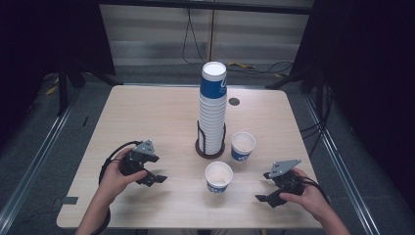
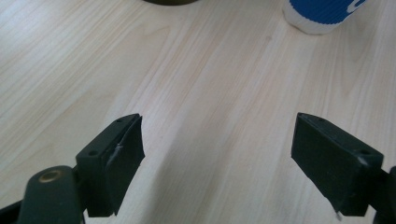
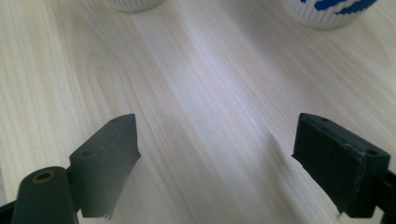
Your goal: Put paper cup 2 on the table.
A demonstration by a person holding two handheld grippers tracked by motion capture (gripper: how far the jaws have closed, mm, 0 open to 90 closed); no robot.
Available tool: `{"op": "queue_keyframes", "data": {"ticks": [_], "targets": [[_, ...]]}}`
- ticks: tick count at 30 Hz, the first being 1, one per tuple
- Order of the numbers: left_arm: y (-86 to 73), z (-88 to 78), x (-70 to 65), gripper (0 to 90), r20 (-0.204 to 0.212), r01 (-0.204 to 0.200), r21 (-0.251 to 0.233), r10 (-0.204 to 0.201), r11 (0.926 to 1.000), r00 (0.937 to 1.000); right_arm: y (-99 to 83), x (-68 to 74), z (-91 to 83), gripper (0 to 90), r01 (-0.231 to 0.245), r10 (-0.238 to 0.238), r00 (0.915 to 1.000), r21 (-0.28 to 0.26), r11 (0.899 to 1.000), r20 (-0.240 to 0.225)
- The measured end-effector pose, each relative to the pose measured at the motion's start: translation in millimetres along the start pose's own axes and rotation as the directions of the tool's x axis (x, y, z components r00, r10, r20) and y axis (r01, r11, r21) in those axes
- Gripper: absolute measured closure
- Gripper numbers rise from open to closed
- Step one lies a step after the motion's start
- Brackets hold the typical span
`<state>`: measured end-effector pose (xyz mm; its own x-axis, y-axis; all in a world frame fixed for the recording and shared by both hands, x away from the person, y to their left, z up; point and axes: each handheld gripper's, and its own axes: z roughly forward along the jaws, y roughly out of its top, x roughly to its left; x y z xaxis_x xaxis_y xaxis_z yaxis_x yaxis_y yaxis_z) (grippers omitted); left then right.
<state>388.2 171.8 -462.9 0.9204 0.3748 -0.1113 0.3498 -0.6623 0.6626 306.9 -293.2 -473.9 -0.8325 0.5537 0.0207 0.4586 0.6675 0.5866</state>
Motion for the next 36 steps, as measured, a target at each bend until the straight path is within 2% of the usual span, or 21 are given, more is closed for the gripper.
{"op": "queue_keyframes", "data": {"ticks": [4,8,12,15,18,27,32,34,36], "targets": [[-4.7,-1.7,4.3,17.1,0.004,0.009,0.004,-0.009,1.0000,1.0000,-6.0,-2.1,1.1,13.3,-0.017,0.017,0.9998,-0.002,1.000,0.011],[-13.3,-3.8,10.5,17.1,-0.007,0.039,0.002,-0.039,0.9992,0.9992,-11.1,-3.1,1.8,13.3,-0.017,0.017,0.9997,0.007,1.000,0.018],[-19.0,-4.5,14.9,17.1,-0.016,0.044,0.000,-0.044,0.9990,0.9989,-14.5,-4.8,2.4,13.2,-0.022,0.022,0.9992,-0.008,1.000,0.032],[-23.9,-3.8,17.2,17.3,-0.026,0.060,0.007,-0.059,0.9982,0.9979,-16.3,-5.9,2.4,13.2,-0.025,0.026,0.9988,-0.015,1.000,0.041],[-29.2,-3.1,20.6,17.6,-0.029,0.057,0.023,-0.057,0.9981,0.9980,-18.6,-6.5,3.5,12.8,-0.028,0.029,0.9984,-0.011,1.000,0.048],[-37.4,-0.7,25.0,17.7,-0.068,0.051,0.028,-0.049,0.9983,0.9965,-24.1,-10.5,4.8,12.2,-0.040,0.044,0.9973,-0.067,0.997,0.059],[-42.0,3.2,26.3,17.7,-0.067,0.064,0.028,-0.062,0.9976,0.9959,-28.5,-10.0,6.3,11.0,-0.059,0.067,0.9949,-0.111,0.992,0.075],[-43.4,5.5,27.0,17.7,-0.072,0.053,0.044,-0.050,0.9976,0.9961,-29.3,-9.9,7.1,10.8,-0.062,0.072,0.9944,-0.123,0.990,0.077],[-44.0,5.5,27.6,17.5,-0.078,0.055,0.038,-0.052,0.9978,0.9956,-29.3,-9.6,7.4,10.7,-0.068,0.078,0.9938,-0.125,0.990,0.079]]}}
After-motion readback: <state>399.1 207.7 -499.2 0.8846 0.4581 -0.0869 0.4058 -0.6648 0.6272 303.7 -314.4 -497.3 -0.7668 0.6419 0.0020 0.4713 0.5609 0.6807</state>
